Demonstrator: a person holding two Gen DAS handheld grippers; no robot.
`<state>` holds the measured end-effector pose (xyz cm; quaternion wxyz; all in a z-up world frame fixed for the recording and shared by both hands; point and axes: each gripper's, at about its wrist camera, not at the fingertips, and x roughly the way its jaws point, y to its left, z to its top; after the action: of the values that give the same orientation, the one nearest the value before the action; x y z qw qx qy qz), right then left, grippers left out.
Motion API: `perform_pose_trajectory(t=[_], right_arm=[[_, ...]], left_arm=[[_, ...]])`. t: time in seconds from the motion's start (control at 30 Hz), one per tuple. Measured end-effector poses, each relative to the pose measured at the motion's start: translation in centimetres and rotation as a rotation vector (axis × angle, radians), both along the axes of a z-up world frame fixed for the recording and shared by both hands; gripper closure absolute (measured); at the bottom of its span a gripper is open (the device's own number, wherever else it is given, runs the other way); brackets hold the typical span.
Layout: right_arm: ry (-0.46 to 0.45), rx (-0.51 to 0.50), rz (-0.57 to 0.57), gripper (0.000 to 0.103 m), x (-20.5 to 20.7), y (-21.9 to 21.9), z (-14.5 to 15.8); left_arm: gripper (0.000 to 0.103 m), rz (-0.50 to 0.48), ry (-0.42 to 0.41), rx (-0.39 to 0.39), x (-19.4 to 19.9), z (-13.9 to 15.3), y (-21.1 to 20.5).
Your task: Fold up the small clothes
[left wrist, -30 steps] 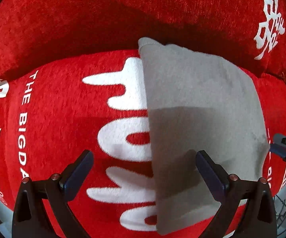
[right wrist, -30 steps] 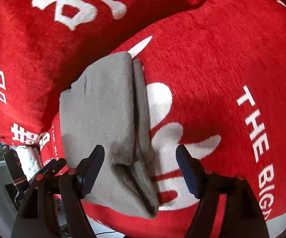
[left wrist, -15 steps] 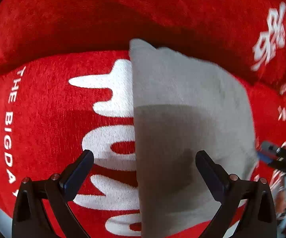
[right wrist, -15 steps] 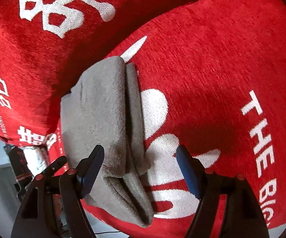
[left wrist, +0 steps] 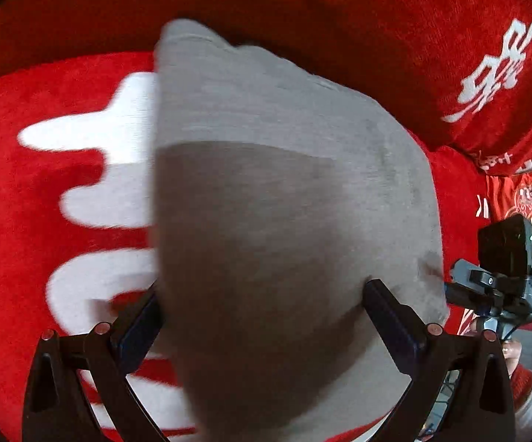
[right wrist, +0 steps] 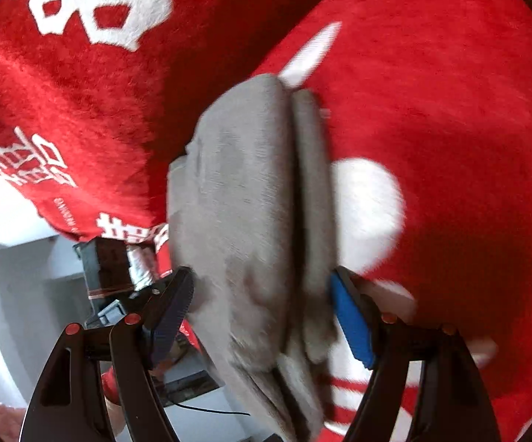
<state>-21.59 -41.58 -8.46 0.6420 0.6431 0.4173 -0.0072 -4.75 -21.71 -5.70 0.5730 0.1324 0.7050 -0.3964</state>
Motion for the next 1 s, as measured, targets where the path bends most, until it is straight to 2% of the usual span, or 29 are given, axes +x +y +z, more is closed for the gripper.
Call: perform_pose_trajectory(t=[0.07, 0.2, 0.3, 0.33, 0.37, 0.4, 0.47, 0.6, 0.8, 0.9, 1.0], right_arm=[[-0.019, -0.007, 0.02, 0.023, 1.4, 0.4, 0.0], [-0.025, -0.029, 0.049, 0.023, 3.5, 1.5, 0.1], [0.0, -0.019, 0.009, 0.025, 3.6, 1.9, 0.1], [0.014, -0.008, -0.006, 0.036, 3.5, 1.9, 0.0], [0.035, 0.001, -0.016, 0.062, 3.5, 1.9, -0.3], [0.059, 0.007, -0.02, 0.07, 3.2, 1.9, -0.5], [0.022, 0.045, -0.049, 0.072, 2.7, 2.0, -0.4], [-0.071, 0.097, -0.075, 0.072, 3.0, 3.0, 1.7], [-0.149, 0.15, -0.068, 0.072, 3.6, 5.6, 5.1], [-0.164, 0.162, -0.047, 0.072, 3.9, 7.8, 6.2], [-0.149, 0.154, 0.008, 0.072, 4.7, 11.1, 6.2]], left_arm=[[0.0, -0.003, -0.032, 0.005, -0.4, -0.1, -0.6], [0.0, 0.009, -0.025, -0.004, 0.0, -0.1, -0.6], [0.012, 0.008, -0.046, -0.014, 0.0, 0.4, -0.1], [0.019, 0.011, -0.054, -0.025, 0.0, 0.7, 0.1], [0.029, 0.011, -0.059, -0.035, 0.0, 1.0, 0.4], [0.033, 0.01, -0.059, -0.046, 0.0, 1.3, 0.7], [0.053, 0.017, -0.035, -0.075, 0.3, 2.3, 1.4], [0.055, 0.022, -0.002, -0.135, 1.1, 4.6, 2.8], [0.055, 0.027, -0.017, -0.187, 1.9, 8.7, 6.7], [0.055, 0.034, -0.023, -0.177, 2.8, 10.1, 9.0], [0.054, 0.032, -0.047, -0.128, 2.8, 9.9, 12.3]])
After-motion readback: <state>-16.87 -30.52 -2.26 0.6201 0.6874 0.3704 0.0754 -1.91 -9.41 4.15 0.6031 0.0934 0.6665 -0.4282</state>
